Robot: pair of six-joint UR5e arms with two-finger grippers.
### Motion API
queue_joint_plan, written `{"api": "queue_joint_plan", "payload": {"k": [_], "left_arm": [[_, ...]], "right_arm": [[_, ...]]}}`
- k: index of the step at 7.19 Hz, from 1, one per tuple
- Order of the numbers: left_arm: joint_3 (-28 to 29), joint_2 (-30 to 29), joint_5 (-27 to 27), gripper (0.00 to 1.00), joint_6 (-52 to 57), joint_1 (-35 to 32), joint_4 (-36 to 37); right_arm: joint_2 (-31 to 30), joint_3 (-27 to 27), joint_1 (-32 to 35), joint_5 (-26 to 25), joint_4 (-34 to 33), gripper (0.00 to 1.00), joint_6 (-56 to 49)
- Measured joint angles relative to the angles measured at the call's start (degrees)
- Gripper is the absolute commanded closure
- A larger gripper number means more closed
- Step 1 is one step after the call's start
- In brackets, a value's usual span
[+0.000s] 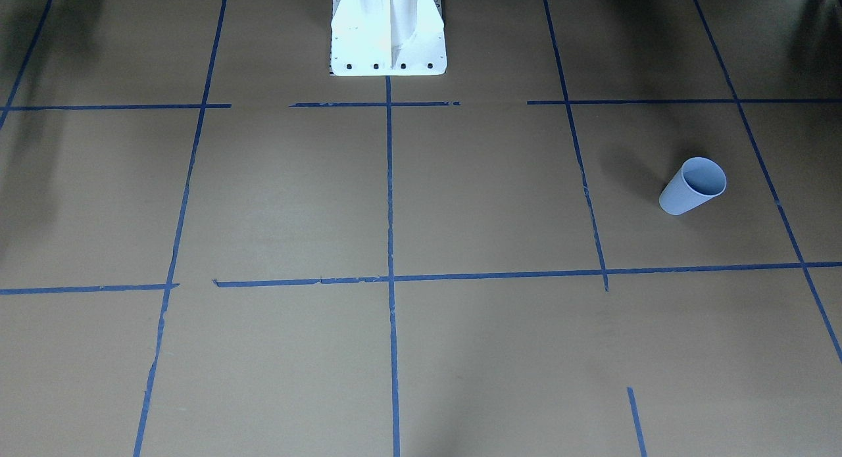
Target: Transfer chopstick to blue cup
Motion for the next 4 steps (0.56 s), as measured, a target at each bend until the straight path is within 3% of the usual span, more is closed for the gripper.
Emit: {"api": "queue_joint_plan", "payload": {"k": [2, 4], "left_arm": [[0.6, 0.0, -0.8, 0.0, -2.2, 2.4, -7.4], [0.1, 0.1, -1.2, 0.0, -16.5, 10.5, -12.9]], "right_arm": [[0.0, 0.0, -0.3, 0.8, 0.0, 0.0, 0.1], [0.0, 0.0, -0.5, 1.4, 0.0, 0.0, 0.1]]}}
